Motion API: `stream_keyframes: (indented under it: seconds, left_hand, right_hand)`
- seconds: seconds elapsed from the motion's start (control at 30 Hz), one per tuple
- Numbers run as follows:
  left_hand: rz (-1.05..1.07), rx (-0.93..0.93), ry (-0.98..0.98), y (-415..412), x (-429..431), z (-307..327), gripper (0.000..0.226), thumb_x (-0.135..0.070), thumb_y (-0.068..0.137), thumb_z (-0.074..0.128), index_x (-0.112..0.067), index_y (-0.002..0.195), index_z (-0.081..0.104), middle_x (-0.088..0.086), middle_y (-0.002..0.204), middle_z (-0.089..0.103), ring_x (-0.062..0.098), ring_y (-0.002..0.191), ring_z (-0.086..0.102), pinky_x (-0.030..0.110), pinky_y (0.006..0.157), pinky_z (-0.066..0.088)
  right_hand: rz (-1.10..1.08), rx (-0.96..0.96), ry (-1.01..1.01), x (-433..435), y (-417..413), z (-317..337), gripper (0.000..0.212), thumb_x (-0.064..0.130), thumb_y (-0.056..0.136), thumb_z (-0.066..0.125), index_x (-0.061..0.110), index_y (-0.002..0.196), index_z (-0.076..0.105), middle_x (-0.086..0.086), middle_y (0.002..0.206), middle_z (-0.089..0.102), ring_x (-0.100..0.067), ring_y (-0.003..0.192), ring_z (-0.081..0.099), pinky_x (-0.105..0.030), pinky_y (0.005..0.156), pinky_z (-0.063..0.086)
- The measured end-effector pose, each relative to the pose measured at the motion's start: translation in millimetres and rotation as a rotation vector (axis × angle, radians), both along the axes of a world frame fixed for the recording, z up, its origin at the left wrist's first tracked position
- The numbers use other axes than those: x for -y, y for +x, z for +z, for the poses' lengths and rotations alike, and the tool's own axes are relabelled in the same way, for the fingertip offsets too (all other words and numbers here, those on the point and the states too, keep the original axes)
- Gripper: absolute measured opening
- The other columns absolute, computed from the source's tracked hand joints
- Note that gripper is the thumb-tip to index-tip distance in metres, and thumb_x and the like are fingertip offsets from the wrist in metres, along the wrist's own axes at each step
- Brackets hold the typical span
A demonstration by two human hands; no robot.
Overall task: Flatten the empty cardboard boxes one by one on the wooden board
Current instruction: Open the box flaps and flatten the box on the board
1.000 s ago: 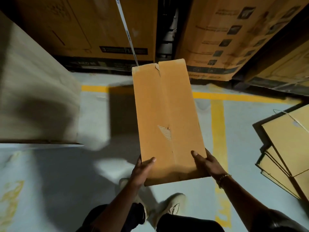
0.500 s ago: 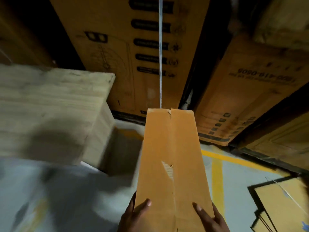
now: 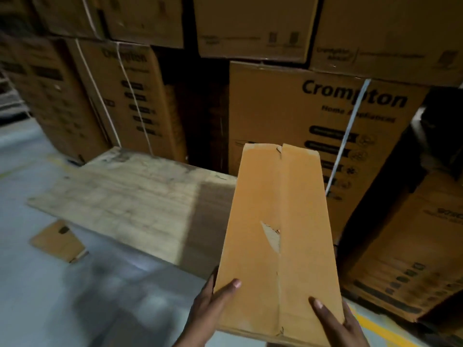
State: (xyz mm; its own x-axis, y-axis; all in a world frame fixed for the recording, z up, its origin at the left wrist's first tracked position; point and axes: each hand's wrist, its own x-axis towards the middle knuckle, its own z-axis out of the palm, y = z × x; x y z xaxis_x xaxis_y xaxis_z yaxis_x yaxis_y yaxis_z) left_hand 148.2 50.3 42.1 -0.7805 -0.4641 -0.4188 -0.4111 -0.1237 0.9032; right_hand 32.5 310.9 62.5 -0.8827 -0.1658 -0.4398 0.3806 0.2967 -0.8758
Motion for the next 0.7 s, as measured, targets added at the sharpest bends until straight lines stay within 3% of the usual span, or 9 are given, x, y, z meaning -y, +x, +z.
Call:
stream_keyframes:
  seconds: [0.23, 0.33, 0.43, 0.53, 0.7]
  left_hand:
    - [0.158, -0.133, -0.084, 46, 119, 22, 0.079, -0.083, 0.059, 0.069, -0.045, 0.127, 0.06, -0.025, 0.117, 0.068, 0.002, 0.115, 0.06, 0.036, 0.107, 0.045]
    - [0.222, -0.117, -0.08, 49, 159, 16, 0.083, -0.084, 0.056, 0.071, -0.041, 0.127, 0.061, -0.023, 0.116, 0.069, 0.005, 0.115, 0.061, 0.038, 0.106, 0.046]
    - [0.292, -0.092, -0.084, 45, 197, 12, 0.079, -0.083, 0.057, 0.071, -0.042, 0.123, 0.063, -0.025, 0.114, 0.069, 0.003, 0.114, 0.061, 0.037, 0.106, 0.046]
    - [0.347, -0.069, -0.066, 32, 240, 3, 0.083, -0.084, 0.055, 0.072, -0.043, 0.127, 0.061, -0.023, 0.12, 0.067, 0.006, 0.117, 0.06, 0.039, 0.107, 0.045]
    - [0.421, -0.065, -0.08, 6, 303, 8, 0.065, -0.076, 0.063, 0.074, -0.043, 0.118, 0.063, -0.032, 0.109, 0.067, 0.005, 0.112, 0.058, 0.034, 0.101, 0.044]
  right_hand:
    - [0.163, 0.003, -0.122, 142, 24, 22, 0.127, 0.084, 0.037, 0.078, 0.039, 0.148, 0.036, 0.002, 0.141, 0.053, -0.028, 0.125, 0.05, -0.048, 0.112, 0.037]
    - [0.171, 0.03, -0.188, 188, 16, 18, 0.094, 0.061, 0.068, 0.079, 0.036, 0.148, 0.037, 0.0, 0.129, 0.057, -0.024, 0.107, 0.056, -0.038, 0.098, 0.043]
    - [0.22, 0.053, -0.205, 233, -4, 10, 0.094, 0.061, 0.064, 0.081, 0.035, 0.146, 0.041, 0.005, 0.127, 0.06, -0.022, 0.109, 0.057, -0.039, 0.1, 0.039]
    - [0.264, 0.045, -0.246, 282, -25, 7, 0.101, 0.057, 0.066, 0.084, 0.033, 0.15, 0.033, 0.005, 0.127, 0.054, -0.023, 0.11, 0.052, -0.036, 0.095, 0.039]
    - [0.427, 0.012, -0.154, 360, -74, 1, 0.116, 0.08, 0.048, 0.077, 0.037, 0.147, 0.035, 0.012, 0.125, 0.061, -0.014, 0.108, 0.06, -0.035, 0.093, 0.046]
